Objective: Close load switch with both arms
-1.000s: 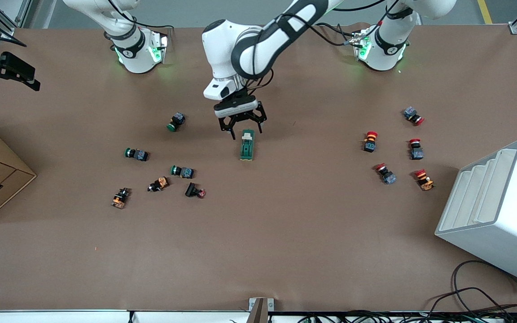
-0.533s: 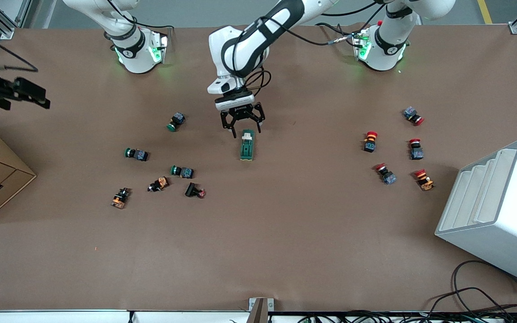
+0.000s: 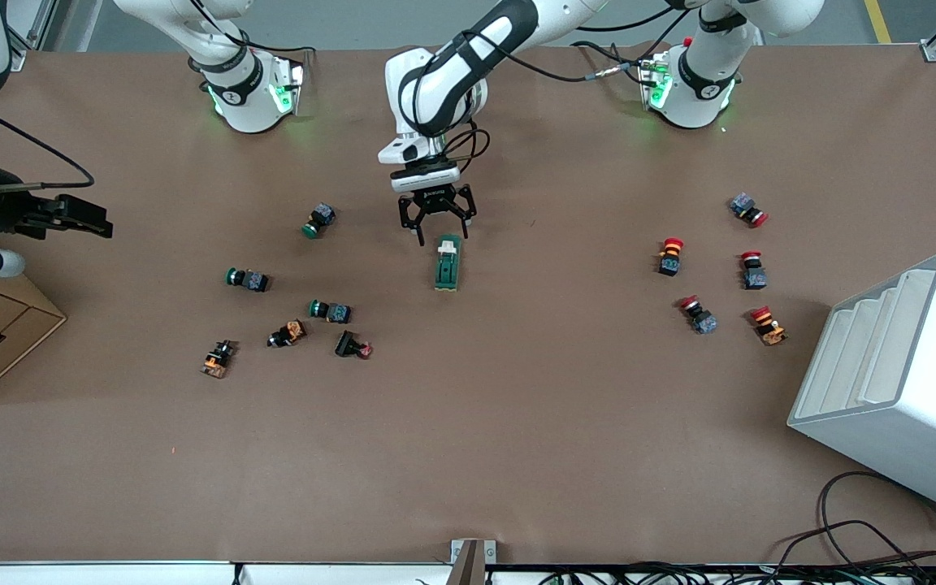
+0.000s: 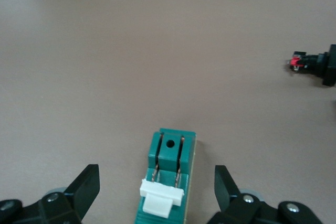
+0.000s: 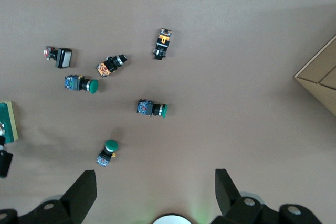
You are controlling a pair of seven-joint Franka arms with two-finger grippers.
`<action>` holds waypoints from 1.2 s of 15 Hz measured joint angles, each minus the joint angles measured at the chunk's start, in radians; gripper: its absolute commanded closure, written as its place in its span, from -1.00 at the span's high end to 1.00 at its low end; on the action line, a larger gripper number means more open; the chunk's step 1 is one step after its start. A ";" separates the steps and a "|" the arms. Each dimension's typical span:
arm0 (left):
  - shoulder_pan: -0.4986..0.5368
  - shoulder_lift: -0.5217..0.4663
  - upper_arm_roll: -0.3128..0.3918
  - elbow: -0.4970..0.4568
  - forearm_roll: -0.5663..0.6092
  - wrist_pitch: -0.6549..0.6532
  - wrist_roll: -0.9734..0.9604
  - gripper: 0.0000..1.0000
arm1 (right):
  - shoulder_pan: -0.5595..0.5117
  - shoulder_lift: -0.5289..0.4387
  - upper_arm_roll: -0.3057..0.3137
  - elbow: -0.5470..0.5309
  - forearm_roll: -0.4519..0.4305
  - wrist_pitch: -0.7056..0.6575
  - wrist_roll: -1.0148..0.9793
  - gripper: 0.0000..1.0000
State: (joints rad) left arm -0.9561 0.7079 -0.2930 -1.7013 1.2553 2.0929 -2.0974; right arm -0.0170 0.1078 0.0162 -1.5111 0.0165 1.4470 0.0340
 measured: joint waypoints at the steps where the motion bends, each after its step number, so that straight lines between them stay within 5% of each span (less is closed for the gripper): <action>1: 0.000 0.000 0.000 -0.016 0.029 0.007 -0.035 0.94 | 0.007 0.002 0.002 -0.002 0.002 0.006 0.038 1.00; 11: -0.027 0.055 -0.001 -0.127 0.344 0.017 -0.356 0.94 | 0.114 0.014 0.010 -0.045 0.006 0.079 0.364 1.00; 18: -0.043 0.088 0.000 -0.133 0.407 -0.019 -0.378 0.93 | 0.304 0.111 0.015 -0.070 0.027 0.233 0.767 1.00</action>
State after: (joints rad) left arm -0.9995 0.7963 -0.2930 -1.8339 1.6627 2.0736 -2.4751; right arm 0.2873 0.2190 0.0311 -1.5810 0.0439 1.6802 0.8012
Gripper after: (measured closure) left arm 0.031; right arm 0.000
